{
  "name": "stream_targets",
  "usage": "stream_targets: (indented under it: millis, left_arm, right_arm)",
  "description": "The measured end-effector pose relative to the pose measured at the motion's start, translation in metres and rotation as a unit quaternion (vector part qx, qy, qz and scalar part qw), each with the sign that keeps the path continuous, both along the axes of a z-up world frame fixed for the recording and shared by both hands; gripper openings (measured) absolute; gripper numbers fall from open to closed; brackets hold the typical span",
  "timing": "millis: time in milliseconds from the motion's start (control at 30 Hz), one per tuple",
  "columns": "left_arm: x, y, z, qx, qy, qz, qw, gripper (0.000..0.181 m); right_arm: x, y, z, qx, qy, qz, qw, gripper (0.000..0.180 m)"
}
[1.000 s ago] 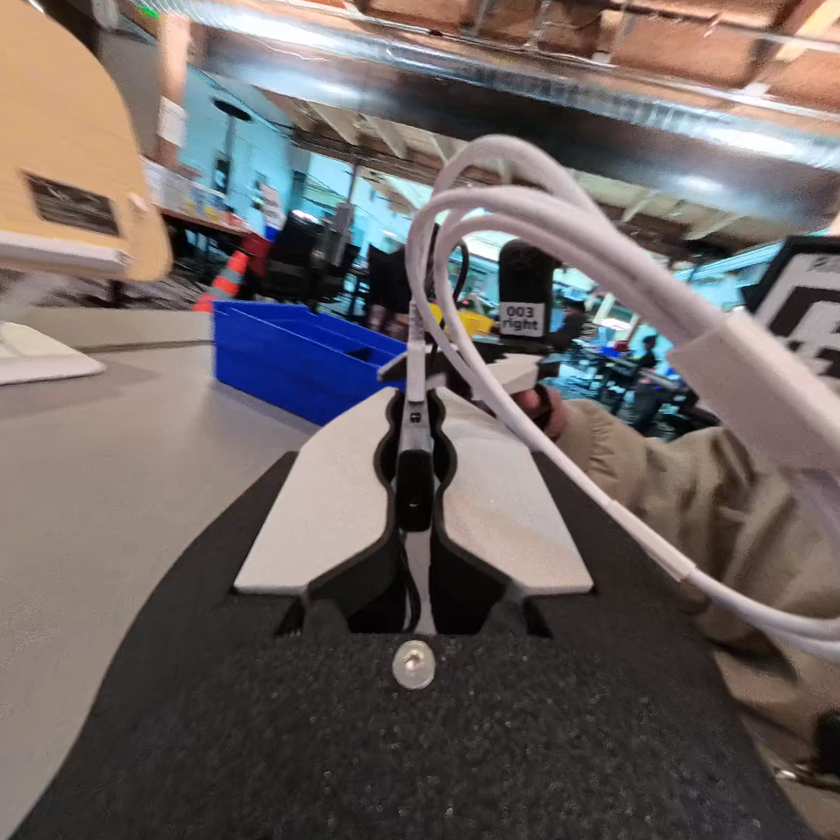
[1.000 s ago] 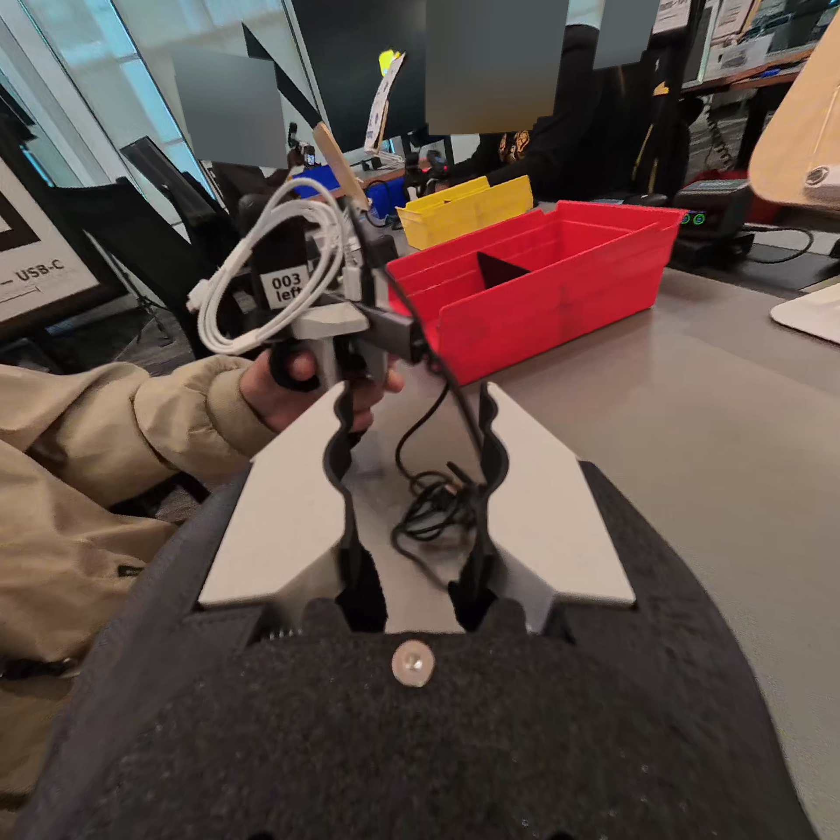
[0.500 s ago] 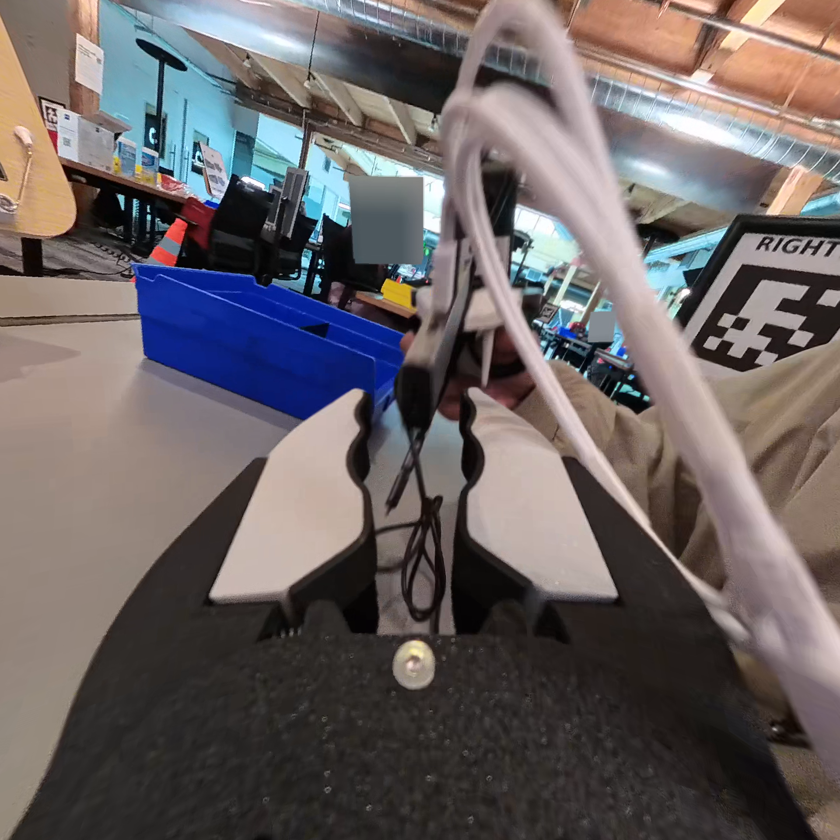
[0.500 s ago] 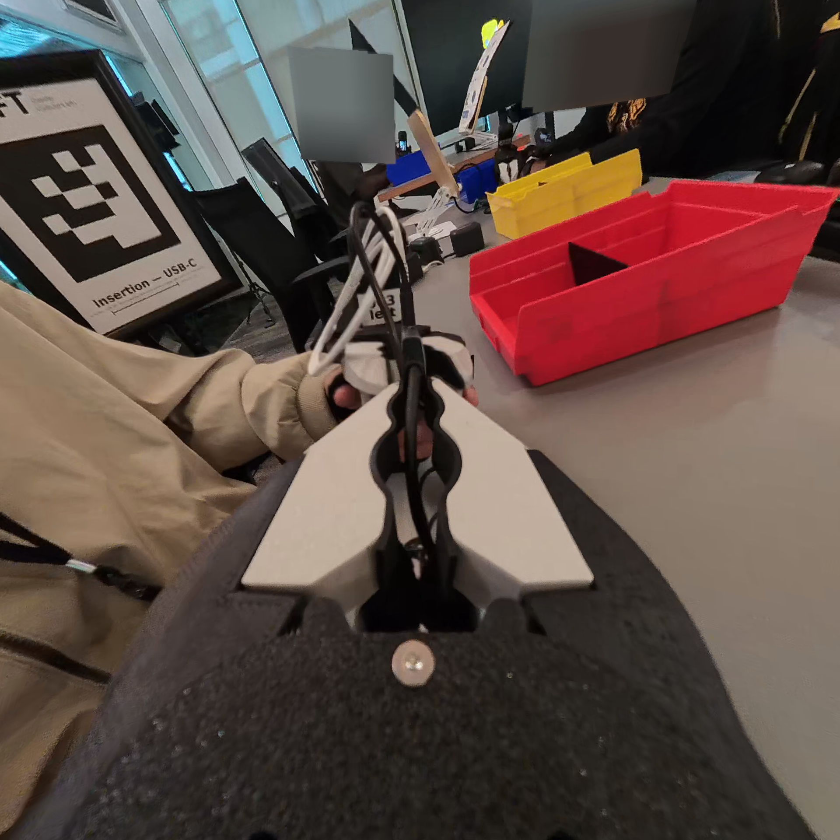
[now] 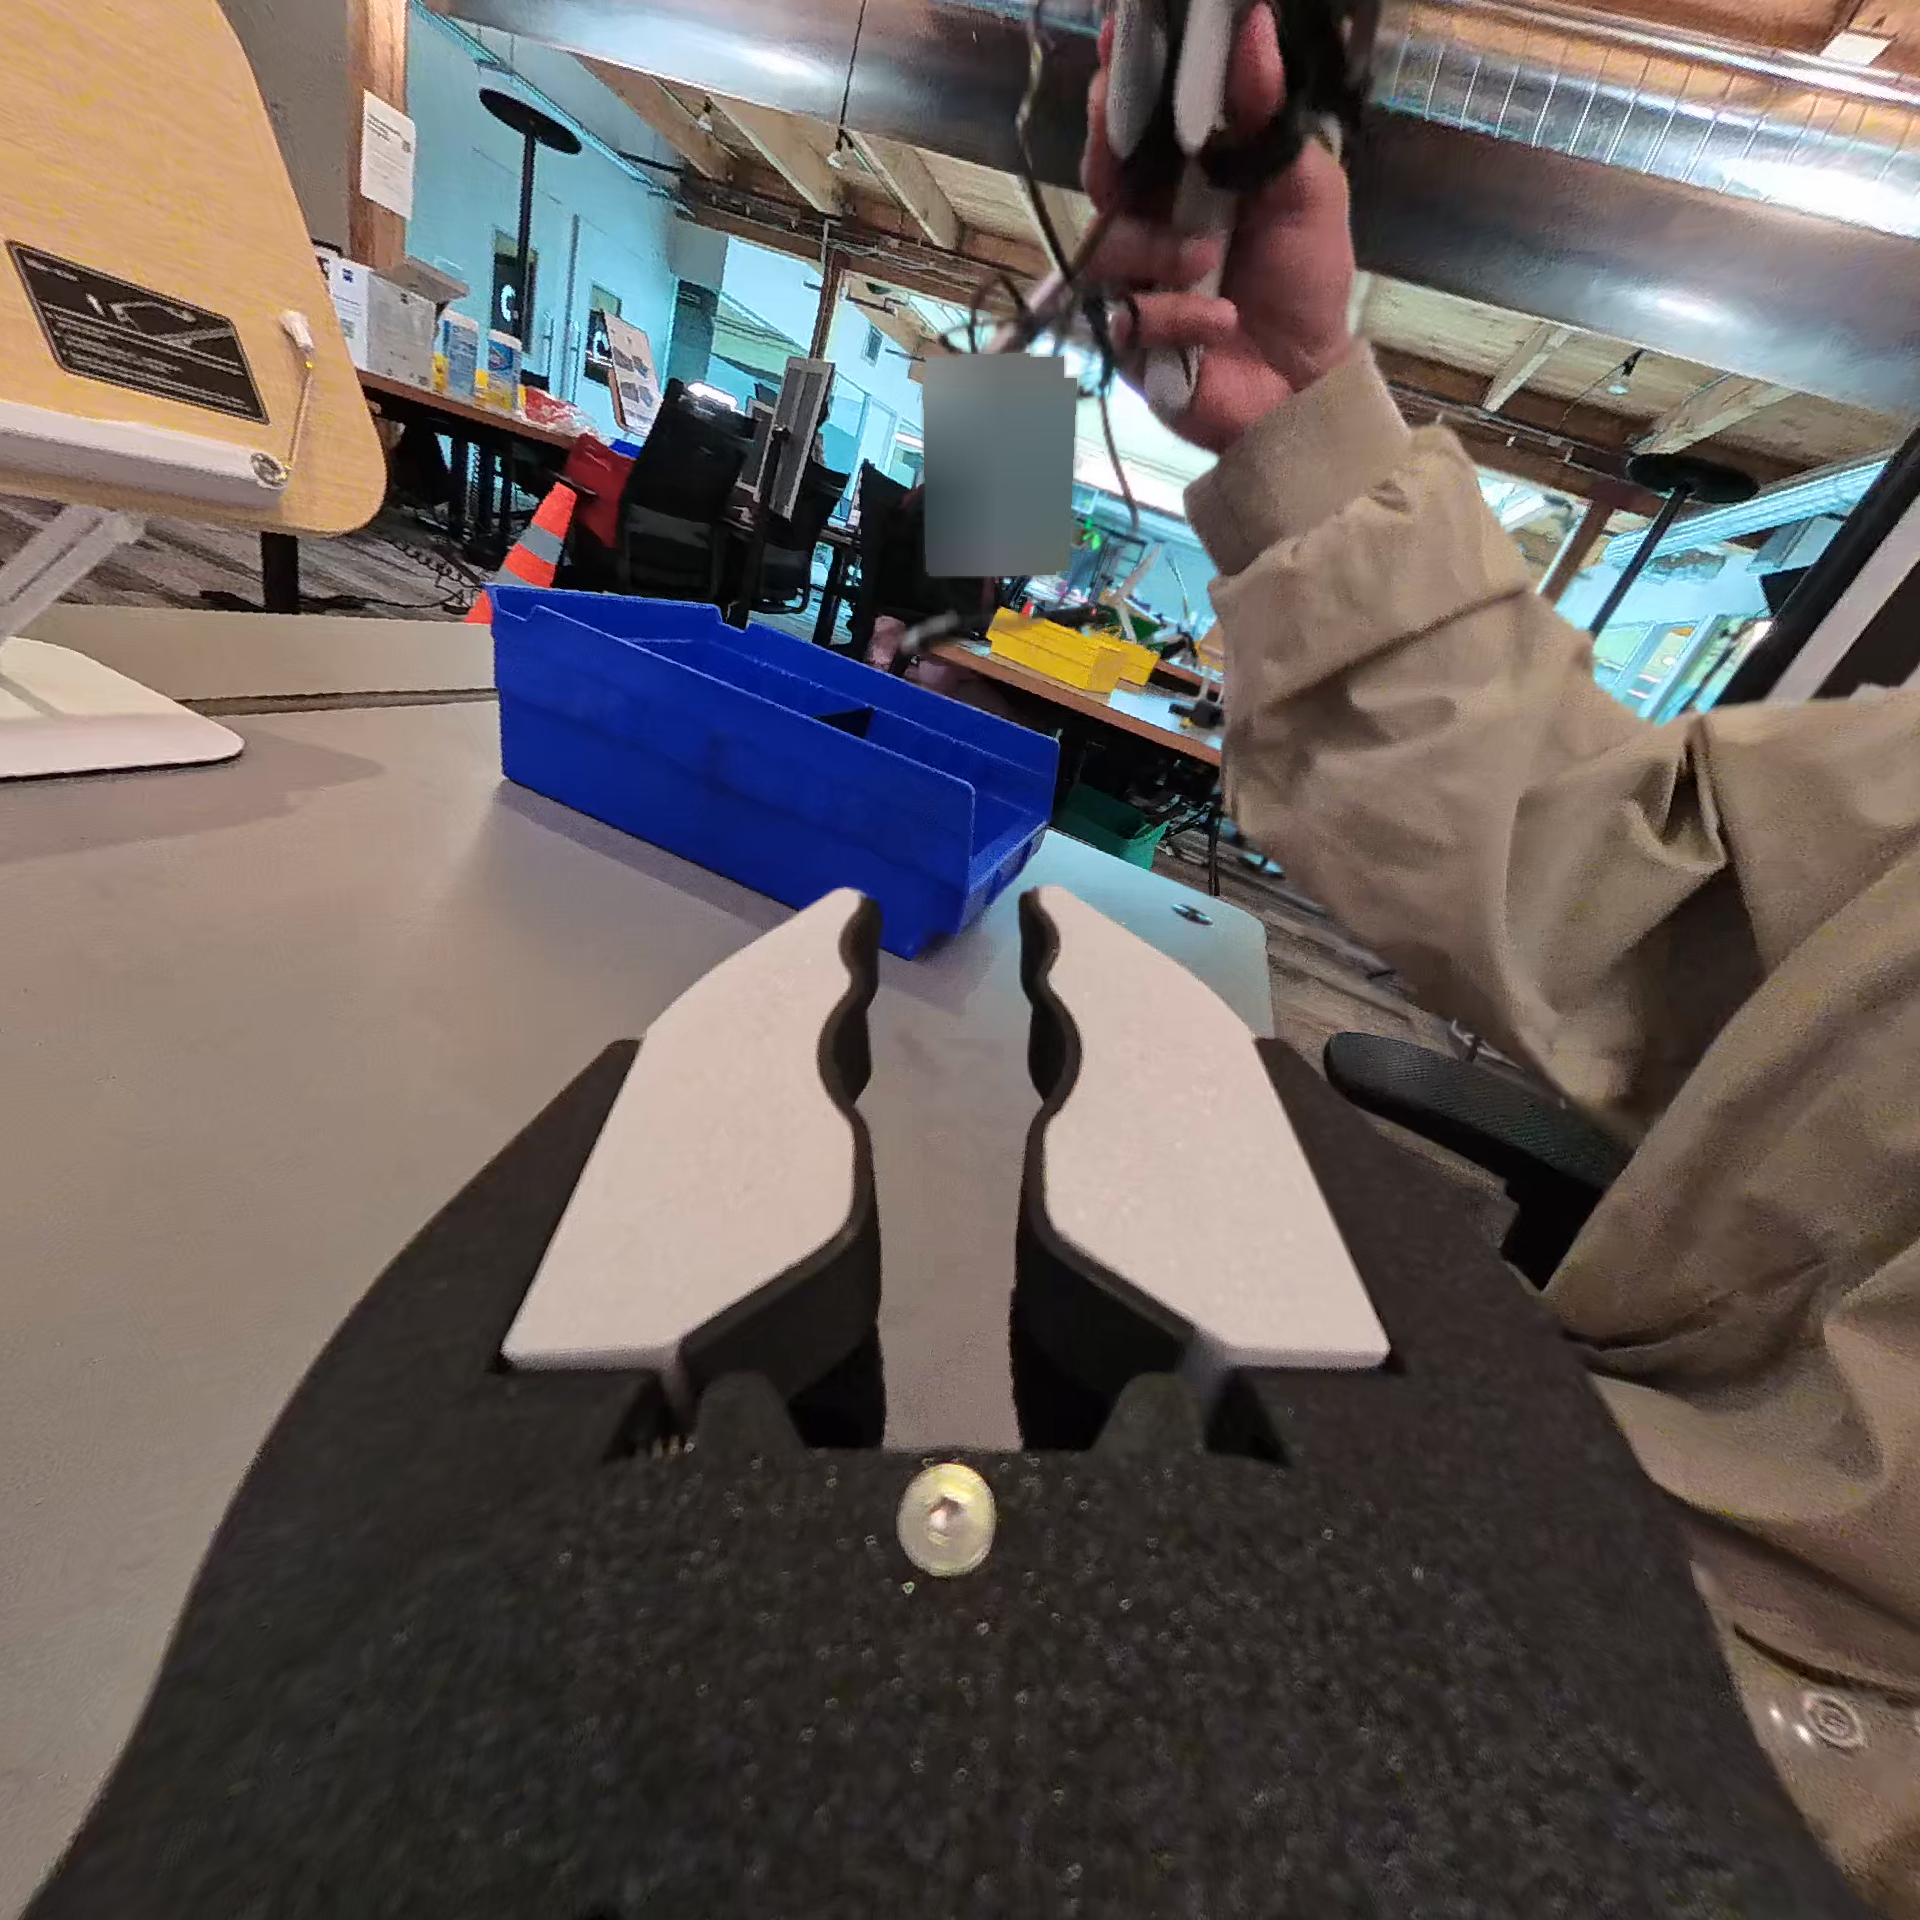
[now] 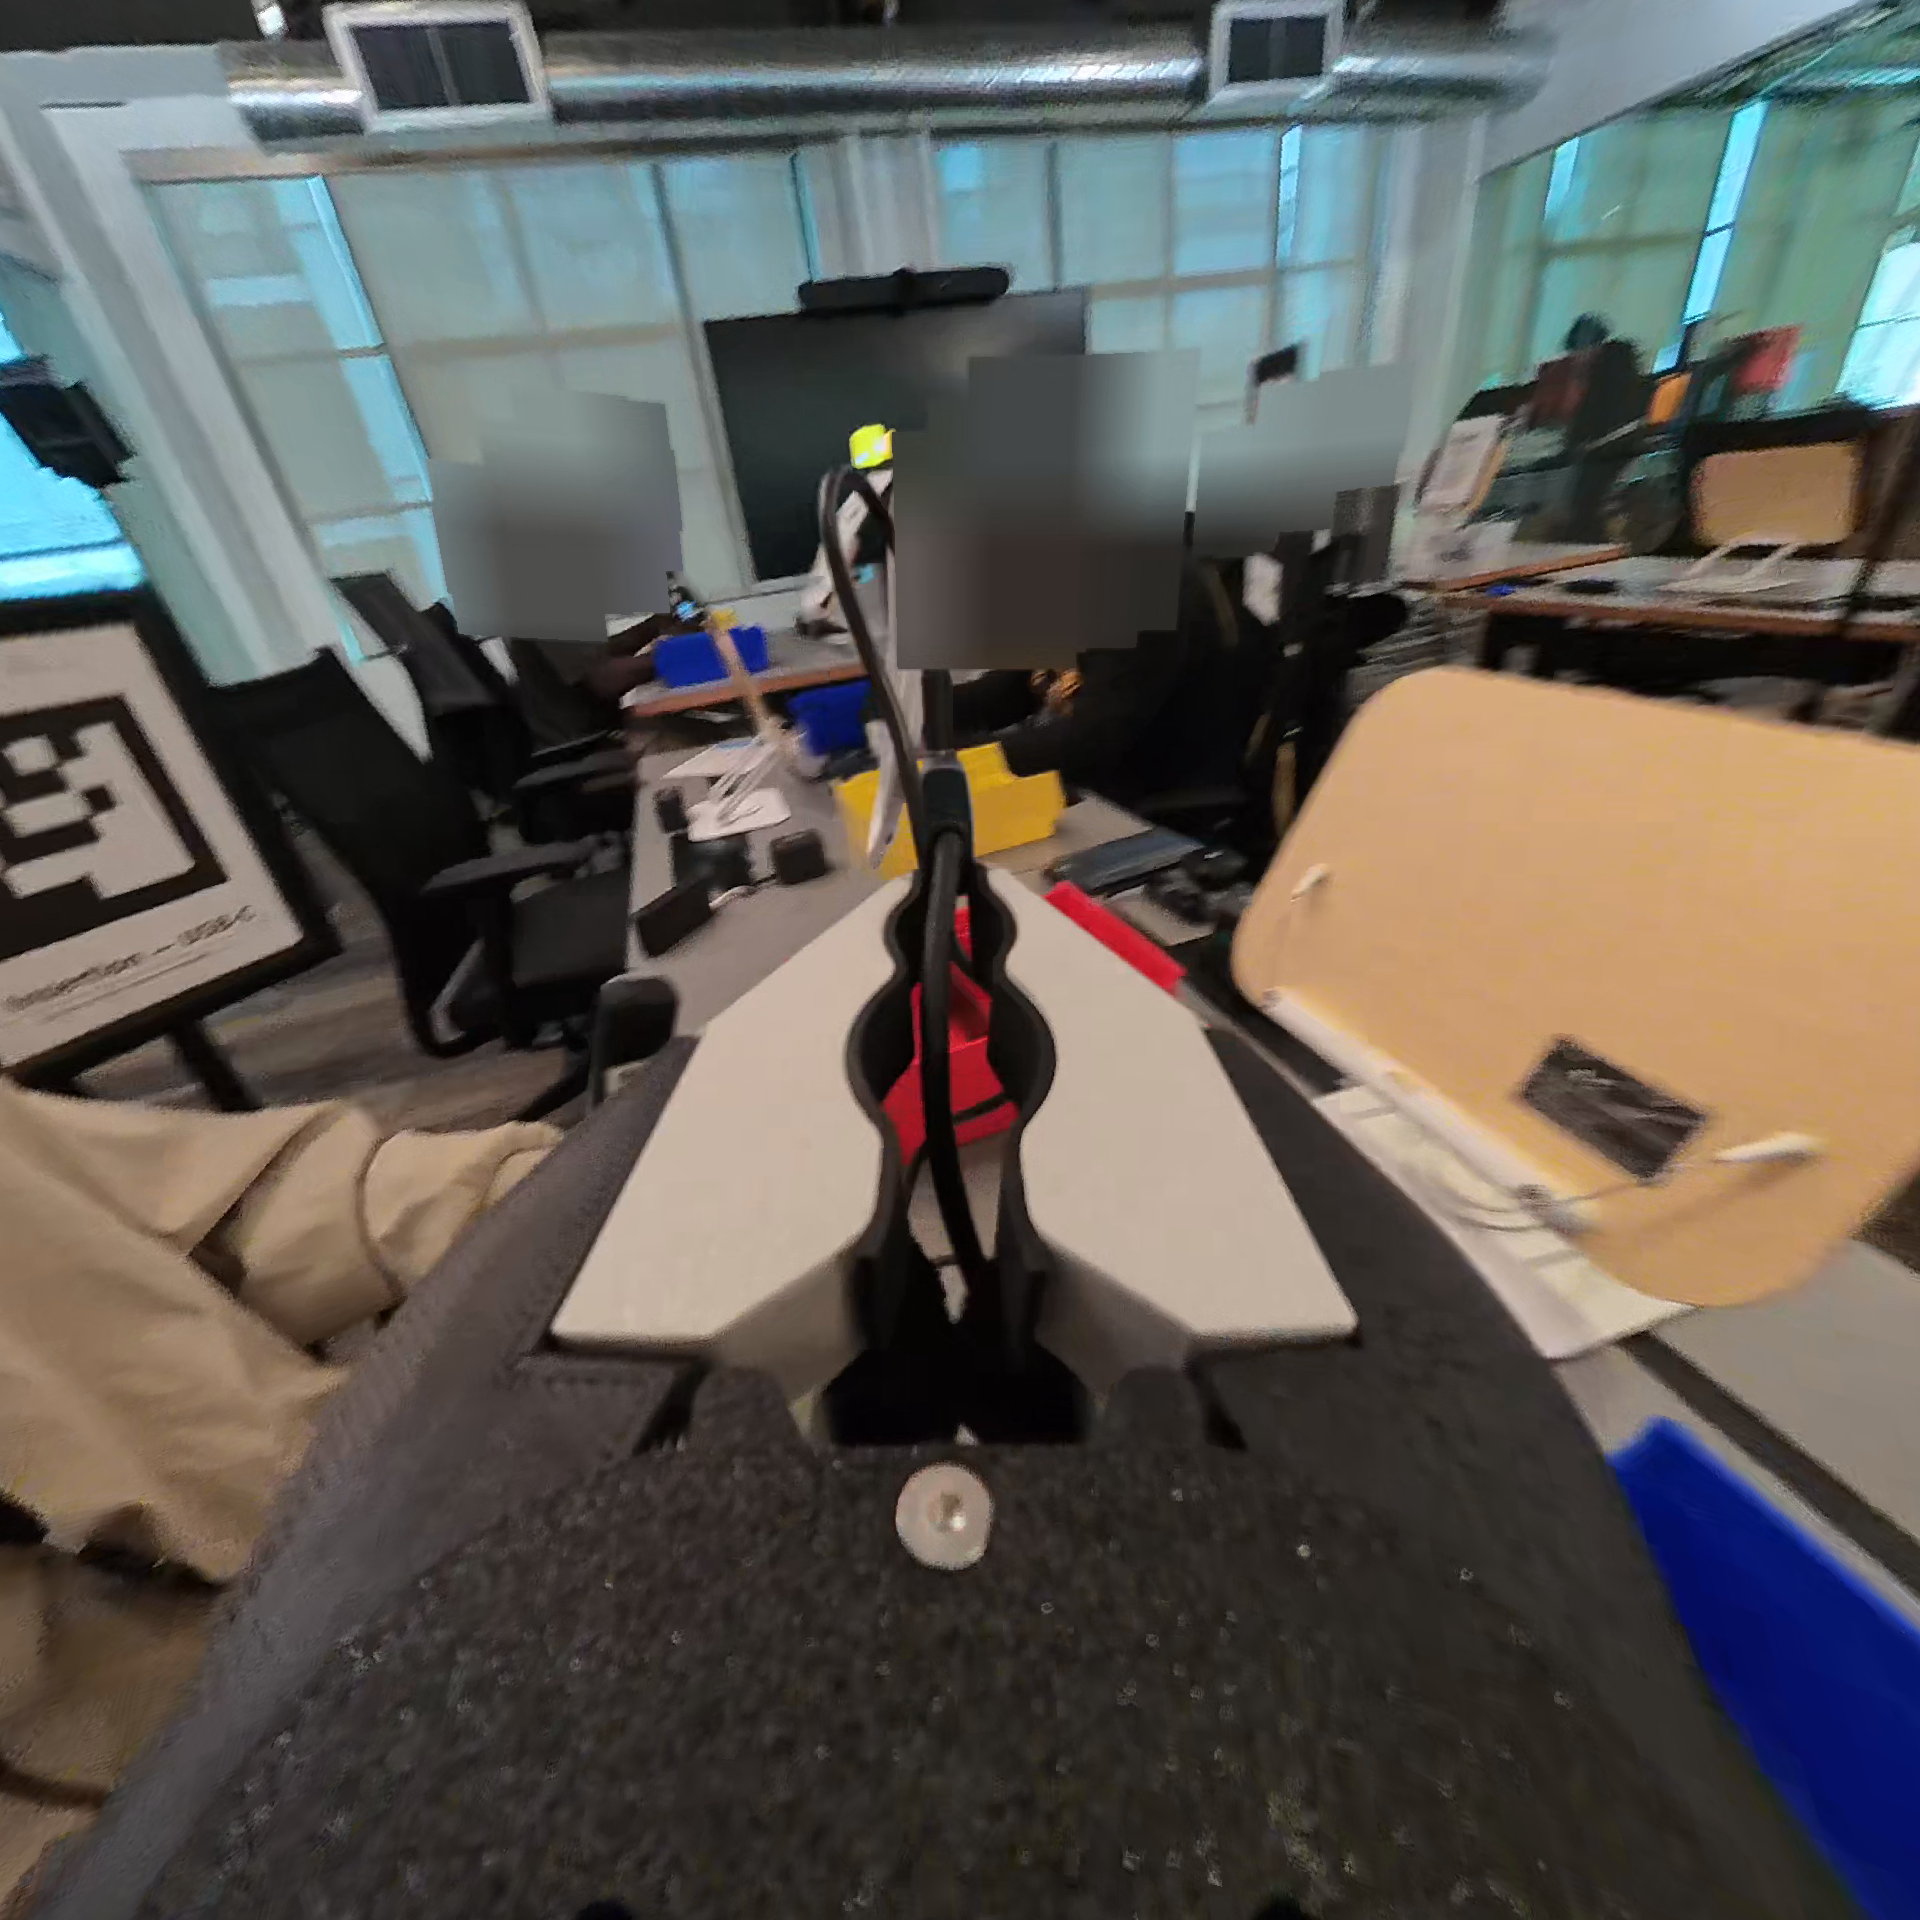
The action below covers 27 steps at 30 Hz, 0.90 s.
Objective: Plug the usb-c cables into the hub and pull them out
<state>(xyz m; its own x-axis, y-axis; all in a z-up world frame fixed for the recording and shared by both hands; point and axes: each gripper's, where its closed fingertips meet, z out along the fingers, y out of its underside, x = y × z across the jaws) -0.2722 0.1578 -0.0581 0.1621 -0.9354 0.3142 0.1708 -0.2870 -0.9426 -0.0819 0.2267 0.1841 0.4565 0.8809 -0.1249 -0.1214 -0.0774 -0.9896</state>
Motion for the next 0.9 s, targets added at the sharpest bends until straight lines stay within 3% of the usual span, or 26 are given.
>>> stream_targets:
  millis: [100,200,267,367,467,533,633,900]
  left_arm:
    - [0.000,-0.001,0.000,0.008,0.002,-0.001,1.000,0.024]
    - [0.004,-0.001,-0.002,0.006,0.005,-0.008,1.000,0.024]
    - [0.007,-0.004,-0.004,0.010,0.014,-0.015,1.000,0.024]
    - [0.010,-0.009,-0.007,0.025,0.028,-0.019,0.999,0.023]
    - [0.011,-0.012,-0.008,0.035,0.037,-0.022,0.998,0.022]
    - [0.011,-0.013,-0.009,0.037,0.039,-0.022,0.998,0.021]
    - [0.013,-0.010,-0.009,0.034,0.034,-0.024,0.999,0.018]
    - [0.025,-0.009,-0.013,0.032,0.042,-0.039,0.998,0.018]
  right_arm:
    - [0.059,0.038,0.026,0.007,0.004,-0.081,0.997,0.006]
    - [0.107,0.072,0.018,-0.009,0.003,-0.137,0.991,0.006]
    - [0.128,0.092,-0.009,-0.032,0.004,-0.153,0.988,0.006]
    - [0.157,0.118,-0.080,-0.074,-0.033,-0.184,0.980,0.007]
    - [0.189,0.123,-0.151,-0.158,-0.070,-0.184,0.968,0.007]
    - [0.213,0.120,-0.179,-0.207,-0.067,-0.188,0.958,0.007]
    - [0.224,0.112,-0.201,-0.241,-0.090,-0.182,0.949,0.006]
    - [0.188,0.128,-0.240,-0.264,-0.324,-0.163,0.894,0.007]
